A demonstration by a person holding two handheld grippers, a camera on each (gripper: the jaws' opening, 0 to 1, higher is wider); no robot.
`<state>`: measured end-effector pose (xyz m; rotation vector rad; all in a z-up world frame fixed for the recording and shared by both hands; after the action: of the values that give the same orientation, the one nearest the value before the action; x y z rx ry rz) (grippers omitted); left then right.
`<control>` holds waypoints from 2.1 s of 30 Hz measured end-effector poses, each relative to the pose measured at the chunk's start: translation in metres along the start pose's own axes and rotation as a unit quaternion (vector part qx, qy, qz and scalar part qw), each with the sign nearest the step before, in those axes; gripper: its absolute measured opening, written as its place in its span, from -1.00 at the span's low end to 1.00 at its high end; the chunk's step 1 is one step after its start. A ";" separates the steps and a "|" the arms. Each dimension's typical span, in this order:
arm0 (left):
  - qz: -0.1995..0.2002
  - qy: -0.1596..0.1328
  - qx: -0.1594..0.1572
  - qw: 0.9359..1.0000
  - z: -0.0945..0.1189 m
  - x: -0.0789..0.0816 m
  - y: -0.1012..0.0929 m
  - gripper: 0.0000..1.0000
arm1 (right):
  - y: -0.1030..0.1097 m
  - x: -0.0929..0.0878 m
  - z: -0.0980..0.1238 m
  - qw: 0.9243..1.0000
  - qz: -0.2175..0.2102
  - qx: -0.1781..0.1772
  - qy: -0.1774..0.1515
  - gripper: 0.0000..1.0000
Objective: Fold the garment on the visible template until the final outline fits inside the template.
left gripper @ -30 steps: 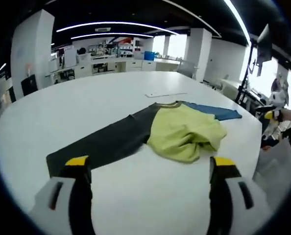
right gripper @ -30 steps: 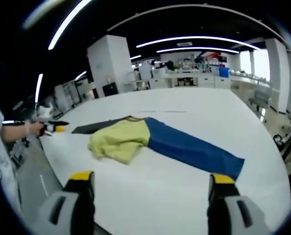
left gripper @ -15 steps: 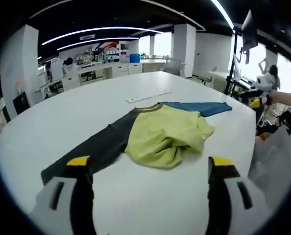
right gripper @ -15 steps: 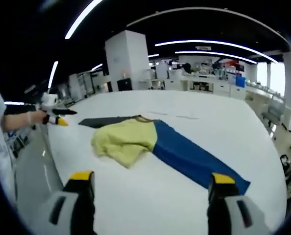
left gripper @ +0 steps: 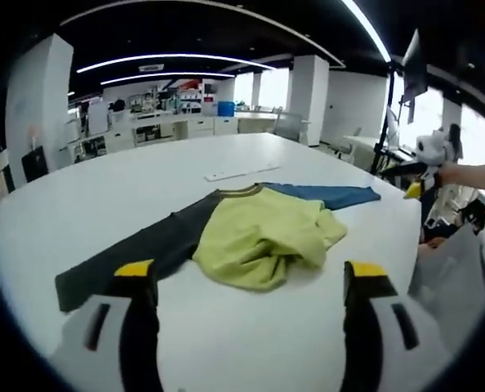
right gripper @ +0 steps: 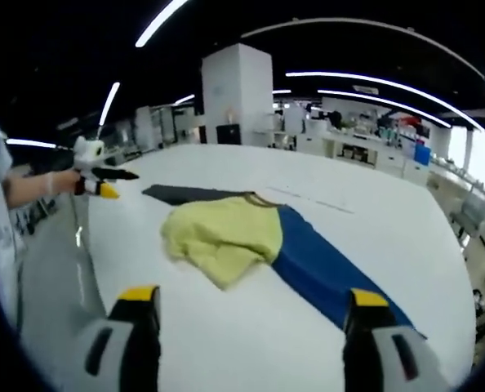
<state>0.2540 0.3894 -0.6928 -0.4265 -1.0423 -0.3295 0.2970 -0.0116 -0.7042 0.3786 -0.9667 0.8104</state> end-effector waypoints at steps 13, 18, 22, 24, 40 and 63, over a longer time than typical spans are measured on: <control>0.010 -0.007 -0.005 1.000 0.006 -0.009 -0.010 0.75 | 0.032 0.028 -0.054 0.989 0.122 0.069 0.040 0.41; 0.047 -0.035 0.002 0.998 0.012 -0.010 -0.017 0.75 | 0.055 0.033 -0.090 0.977 0.180 0.101 0.059 0.11; 0.047 -0.042 0.006 0.998 0.011 -0.011 -0.021 0.77 | 0.065 0.031 -0.114 0.960 0.245 0.113 0.074 0.01; 0.026 -0.036 0.002 0.999 0.009 -0.013 -0.026 0.80 | 0.070 0.032 -0.122 0.958 0.251 0.125 0.066 0.01; -0.007 0.006 0.003 1.000 -0.003 -0.024 -0.032 0.77 | 0.073 -0.007 -0.163 0.895 0.394 0.141 0.155 -0.67; 0.027 -0.004 -0.008 1.000 -0.010 -0.034 -0.042 0.72 | 0.044 0.081 -0.146 0.960 0.229 0.131 0.097 -1.00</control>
<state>0.2268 0.3503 -0.7192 -0.4690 -1.0351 -0.2889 0.3730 0.1424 -0.7167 0.2976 -0.7698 1.3805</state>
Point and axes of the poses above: the point that each gripper's makers call its tool centre point, and the gripper's own axes: z roughly backward along the fingers, y roughly to its left, x roughly out of its top, the point moved 5 cm from there along z, roughly backward along the fingers, and after that the axes turned 7 degrees about z, right-handed, at the moved point
